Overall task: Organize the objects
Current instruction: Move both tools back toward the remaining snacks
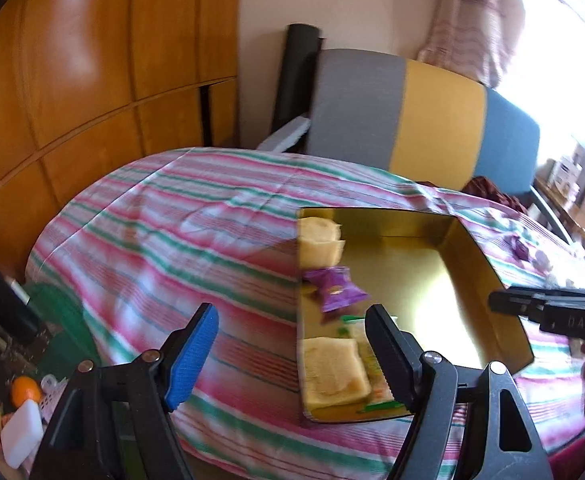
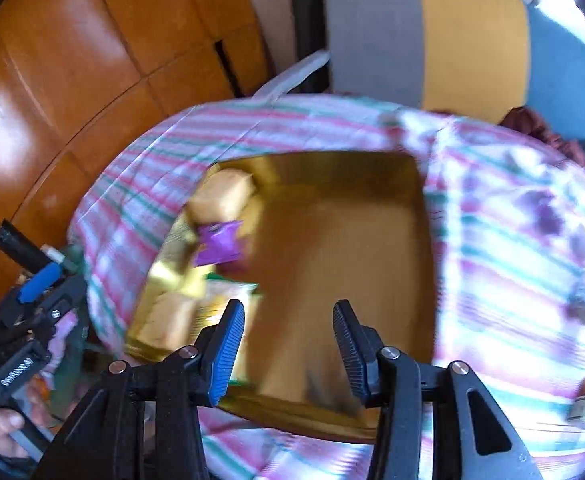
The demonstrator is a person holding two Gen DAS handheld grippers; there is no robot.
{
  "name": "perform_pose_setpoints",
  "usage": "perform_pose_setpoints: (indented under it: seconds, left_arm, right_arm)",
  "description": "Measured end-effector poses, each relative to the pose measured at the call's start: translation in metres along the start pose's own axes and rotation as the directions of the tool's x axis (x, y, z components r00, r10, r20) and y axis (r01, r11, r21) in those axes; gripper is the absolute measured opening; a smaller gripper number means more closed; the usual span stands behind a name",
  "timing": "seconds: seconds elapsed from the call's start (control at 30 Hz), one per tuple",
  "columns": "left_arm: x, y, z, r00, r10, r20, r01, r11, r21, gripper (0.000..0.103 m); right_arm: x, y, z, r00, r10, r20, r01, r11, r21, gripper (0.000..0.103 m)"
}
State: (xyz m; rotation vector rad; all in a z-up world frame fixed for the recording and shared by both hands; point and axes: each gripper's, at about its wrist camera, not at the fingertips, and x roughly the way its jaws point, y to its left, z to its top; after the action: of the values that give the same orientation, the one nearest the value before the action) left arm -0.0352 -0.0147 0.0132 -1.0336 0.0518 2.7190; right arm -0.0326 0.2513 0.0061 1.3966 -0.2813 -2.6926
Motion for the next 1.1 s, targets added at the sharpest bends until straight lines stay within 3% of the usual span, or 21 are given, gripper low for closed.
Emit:
perform_pose_setpoints:
  seconds: [0.27, 0.6, 0.73, 0.93, 1.1]
  left_arm:
    - [0.007, -0.053, 0.009, 0.995, -0.093, -0.026, 0.095, 0.992, 0.087, 0.077]
    - [0.023, -0.126, 0.041, 0.980, -0.189, -0.067, 0.199, 0.962, 0.187, 0.077]
    - [0.032, -0.167, 0.056, 0.967, -0.240, -0.084, 0.253, 0.935, 0.247, 0.077]
    - [0.063, -0.235, 0.069, 0.934, -0.304, -0.189, 0.349, 0.891, 0.291, 0.077]
    - [0.093, -0.295, 0.078, 0.923, -0.298, -0.242, 0.370, 0.859, 0.354, 0.076]
  right_arm:
    - [-0.032, -0.097, -0.016, 0.987, -0.155, 0.033, 0.148, 0.978, 0.150, 0.047]
    - [-0.059, -0.234, -0.033, 0.937, -0.348, 0.008, 0.325, 0.883, 0.338, 0.047]
    - [-0.069, -0.275, -0.048, 0.929, -0.367, 0.049, 0.309, 0.841, 0.444, 0.047]
    - [-0.076, -0.300, -0.062, 0.931, -0.357, 0.075, 0.259, 0.791, 0.554, 0.047]
    - [-0.082, -0.312, -0.070, 0.938, -0.341, 0.066, 0.230, 0.753, 0.617, 0.047]
